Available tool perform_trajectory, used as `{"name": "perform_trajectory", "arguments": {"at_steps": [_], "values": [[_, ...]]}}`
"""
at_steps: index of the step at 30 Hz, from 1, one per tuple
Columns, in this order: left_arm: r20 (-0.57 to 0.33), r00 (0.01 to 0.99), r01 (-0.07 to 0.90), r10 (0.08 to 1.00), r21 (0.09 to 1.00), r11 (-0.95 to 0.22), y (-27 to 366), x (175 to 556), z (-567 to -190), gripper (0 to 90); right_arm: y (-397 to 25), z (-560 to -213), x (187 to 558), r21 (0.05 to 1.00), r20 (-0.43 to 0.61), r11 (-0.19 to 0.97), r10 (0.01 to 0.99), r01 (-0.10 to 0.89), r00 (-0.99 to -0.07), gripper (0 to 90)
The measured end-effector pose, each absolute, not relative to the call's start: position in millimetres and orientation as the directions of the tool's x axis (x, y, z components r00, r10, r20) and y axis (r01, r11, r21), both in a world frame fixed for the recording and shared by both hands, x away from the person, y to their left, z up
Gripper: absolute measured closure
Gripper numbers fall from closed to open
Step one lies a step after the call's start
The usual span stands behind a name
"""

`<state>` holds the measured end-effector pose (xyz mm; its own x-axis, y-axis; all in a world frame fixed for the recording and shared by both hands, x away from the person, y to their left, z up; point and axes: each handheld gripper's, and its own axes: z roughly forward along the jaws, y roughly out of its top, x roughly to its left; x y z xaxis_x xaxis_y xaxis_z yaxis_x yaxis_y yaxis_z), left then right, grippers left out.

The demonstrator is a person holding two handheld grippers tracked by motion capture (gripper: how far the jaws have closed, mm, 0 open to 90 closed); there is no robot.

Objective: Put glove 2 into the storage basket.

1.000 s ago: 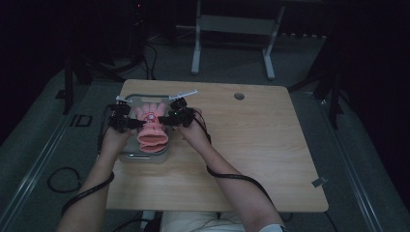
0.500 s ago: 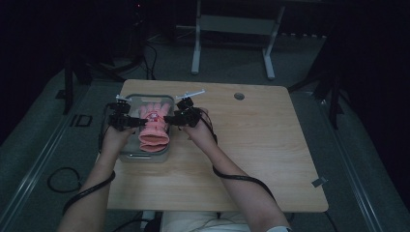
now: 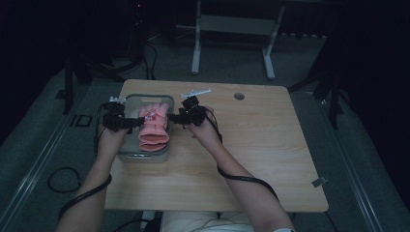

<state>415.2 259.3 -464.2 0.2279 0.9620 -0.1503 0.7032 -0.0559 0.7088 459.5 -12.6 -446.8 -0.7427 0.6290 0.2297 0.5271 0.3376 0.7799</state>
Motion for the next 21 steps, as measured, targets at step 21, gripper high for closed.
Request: {"name": "perform_trajectory", "arguments": {"at_steps": [21], "values": [[-0.165,0.39,0.613,0.906,0.781,-0.121,228.1,387.7,-430.6,11.5,-39.2,-449.1,452.7,0.791,0.275,0.331,0.56,0.515,-0.781,24.3]]}}
